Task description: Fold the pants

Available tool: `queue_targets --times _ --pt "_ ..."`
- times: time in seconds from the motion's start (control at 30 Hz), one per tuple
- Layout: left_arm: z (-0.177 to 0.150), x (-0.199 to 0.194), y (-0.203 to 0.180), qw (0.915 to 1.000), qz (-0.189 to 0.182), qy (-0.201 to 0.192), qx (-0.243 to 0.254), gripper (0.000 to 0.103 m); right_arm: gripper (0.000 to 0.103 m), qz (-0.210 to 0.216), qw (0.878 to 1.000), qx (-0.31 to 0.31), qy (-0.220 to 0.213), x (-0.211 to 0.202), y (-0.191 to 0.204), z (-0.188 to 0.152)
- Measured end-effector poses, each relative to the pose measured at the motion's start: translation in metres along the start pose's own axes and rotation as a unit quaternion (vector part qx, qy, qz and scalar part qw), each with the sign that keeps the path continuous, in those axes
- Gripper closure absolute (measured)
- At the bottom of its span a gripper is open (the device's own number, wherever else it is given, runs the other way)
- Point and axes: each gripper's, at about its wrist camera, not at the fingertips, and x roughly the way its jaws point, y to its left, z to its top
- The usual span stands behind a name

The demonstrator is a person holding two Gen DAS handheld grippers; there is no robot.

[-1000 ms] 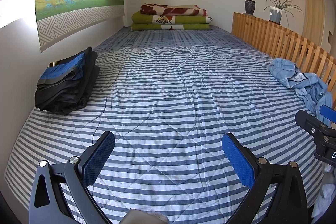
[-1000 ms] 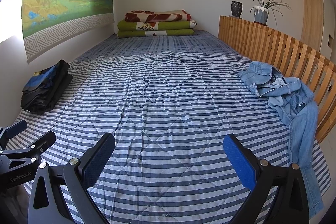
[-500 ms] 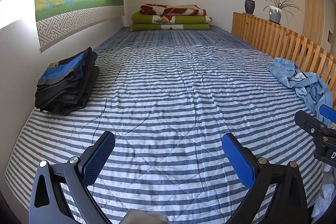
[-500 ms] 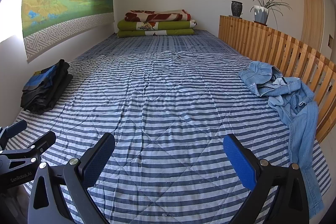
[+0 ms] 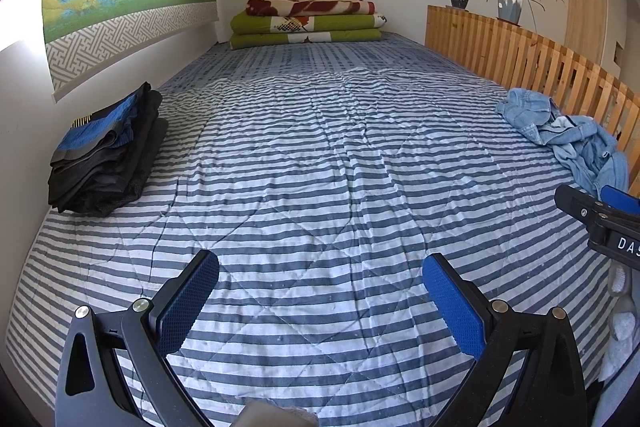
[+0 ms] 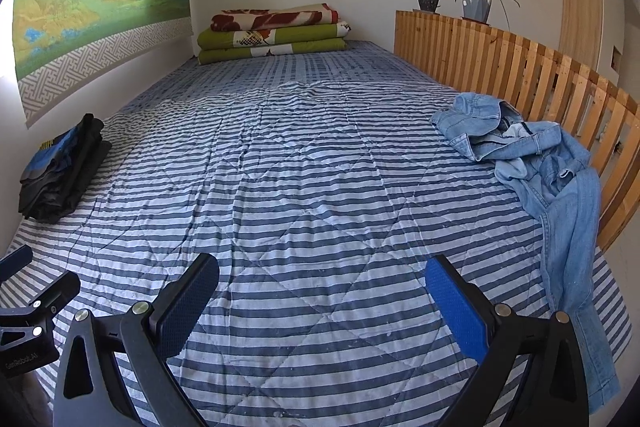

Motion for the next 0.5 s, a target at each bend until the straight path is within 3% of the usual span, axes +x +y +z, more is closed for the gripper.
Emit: queue_targets --times 0.27,0.5 --pt "-0.001 0.019 -0.016 0.9993 -0.031 0.023 0.000 0.000 0.002 -0.033 0.999 0.023 -0.001 0.010 -0.041 0.006" --pt "-0.003 0.039 -0.026 0.9989 -0.032 0.033 0.001 0.000 0.002 -0.064 0.996 0.062 0.023 0.041 -0.096 0.021"
